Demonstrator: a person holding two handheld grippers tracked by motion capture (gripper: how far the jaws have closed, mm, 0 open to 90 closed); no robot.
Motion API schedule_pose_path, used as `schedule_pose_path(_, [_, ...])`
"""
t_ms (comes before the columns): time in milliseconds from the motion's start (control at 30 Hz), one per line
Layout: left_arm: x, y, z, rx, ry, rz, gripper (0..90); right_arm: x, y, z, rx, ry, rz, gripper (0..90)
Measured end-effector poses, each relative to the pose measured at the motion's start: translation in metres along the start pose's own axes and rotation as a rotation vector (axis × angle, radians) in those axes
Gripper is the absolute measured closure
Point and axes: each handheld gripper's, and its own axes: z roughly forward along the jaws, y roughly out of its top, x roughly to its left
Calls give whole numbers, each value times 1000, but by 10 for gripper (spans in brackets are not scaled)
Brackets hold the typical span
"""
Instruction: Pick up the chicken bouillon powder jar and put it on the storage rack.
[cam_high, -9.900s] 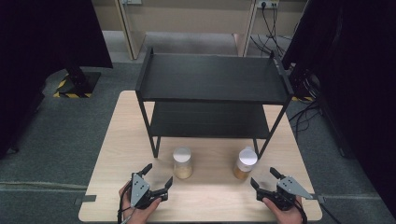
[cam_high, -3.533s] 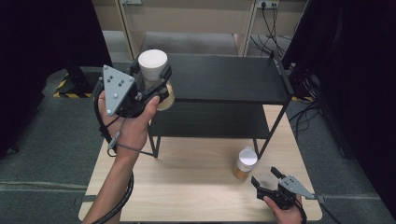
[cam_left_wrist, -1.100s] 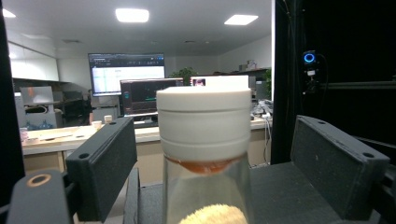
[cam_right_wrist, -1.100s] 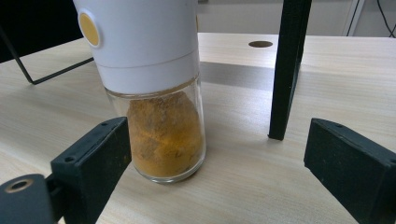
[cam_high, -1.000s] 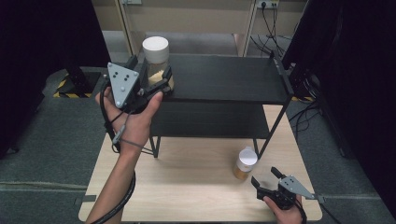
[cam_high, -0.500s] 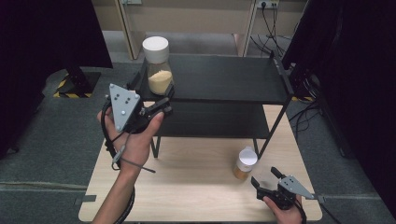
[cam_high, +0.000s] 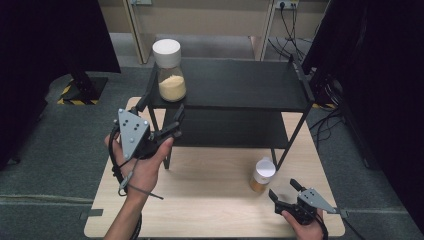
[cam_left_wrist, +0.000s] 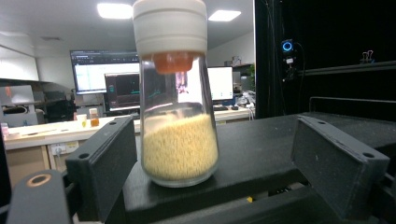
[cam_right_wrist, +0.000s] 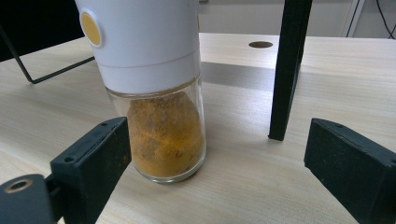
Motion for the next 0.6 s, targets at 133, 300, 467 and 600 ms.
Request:
schedule_pose_path(133, [-1,-9,-6,9,-6,0,140,0,0,0,2,0,-2,76])
schedule_pose_path(300, [-1,-24,-13,25,-18,-15,137,0,0,0,1,0,-4,76])
schedule_pose_path(467, [-3,-38,-19,41,-32,-15,132,0,0,0,1,0,-4,76])
schedule_pose_path(600, [-6,-51,-24,52,-46,-14,131,0,0,0,0,0,-4,76])
